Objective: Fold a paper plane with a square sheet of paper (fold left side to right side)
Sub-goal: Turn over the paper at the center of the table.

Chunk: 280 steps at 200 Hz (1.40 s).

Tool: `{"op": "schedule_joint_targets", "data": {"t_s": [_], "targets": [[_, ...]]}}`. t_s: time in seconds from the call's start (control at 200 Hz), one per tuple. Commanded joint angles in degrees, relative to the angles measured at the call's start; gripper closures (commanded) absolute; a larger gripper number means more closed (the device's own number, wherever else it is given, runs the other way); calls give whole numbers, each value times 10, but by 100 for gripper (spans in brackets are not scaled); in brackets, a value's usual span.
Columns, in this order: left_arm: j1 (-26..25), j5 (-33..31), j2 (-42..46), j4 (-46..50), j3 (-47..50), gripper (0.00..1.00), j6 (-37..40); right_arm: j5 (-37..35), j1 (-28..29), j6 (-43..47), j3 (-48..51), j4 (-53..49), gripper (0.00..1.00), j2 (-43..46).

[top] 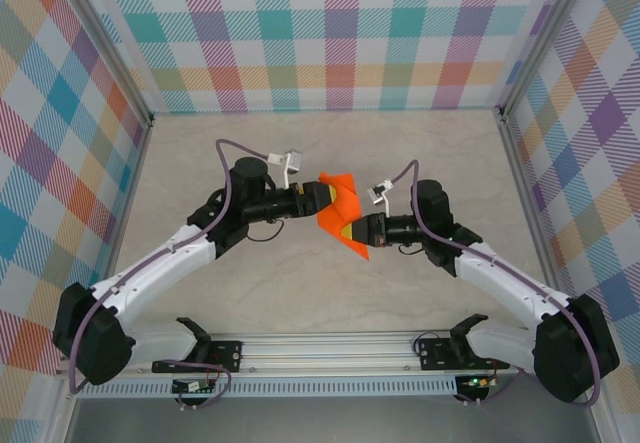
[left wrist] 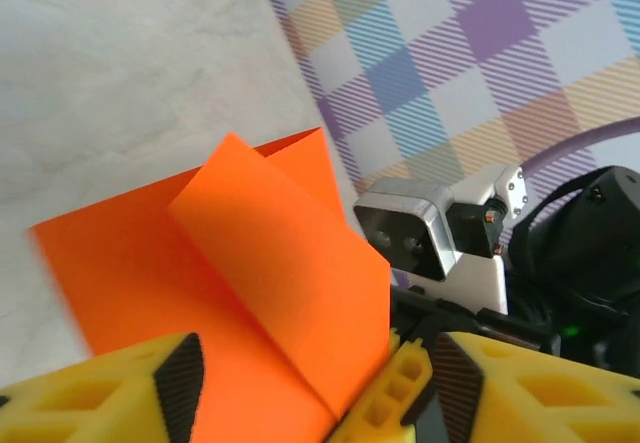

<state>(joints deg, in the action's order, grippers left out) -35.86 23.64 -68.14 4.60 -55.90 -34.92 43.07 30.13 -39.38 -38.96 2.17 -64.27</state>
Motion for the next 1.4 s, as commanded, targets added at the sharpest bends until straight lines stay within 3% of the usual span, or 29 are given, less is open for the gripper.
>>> {"op": "schedule_joint_targets", "data": {"t_s": [0.0, 0.17, 0.41, 0.685, 0.875, 1.395], "targets": [[3, -105, 44, 137, -31, 29, 78, -105, 6, 117, -52, -178, 94, 8], [4, -224, 86, 206, -18, 19, 76, -312, 21, 198, -107, -332, 98, 6], [5, -489, 114, 328, 9, 11, -8, -602, 95, 255, -219, -469, 100, -45], [11, -535, 142, 382, 18, 11, -36, -882, 206, 283, -355, -591, 100, -242], [19, -582, 199, 410, 35, 9, -56, -967, 254, 278, -432, -650, 100, -391], [30, -596, 244, 404, 62, 7, -54, -980, 295, 274, -517, -706, 100, -604]]}}
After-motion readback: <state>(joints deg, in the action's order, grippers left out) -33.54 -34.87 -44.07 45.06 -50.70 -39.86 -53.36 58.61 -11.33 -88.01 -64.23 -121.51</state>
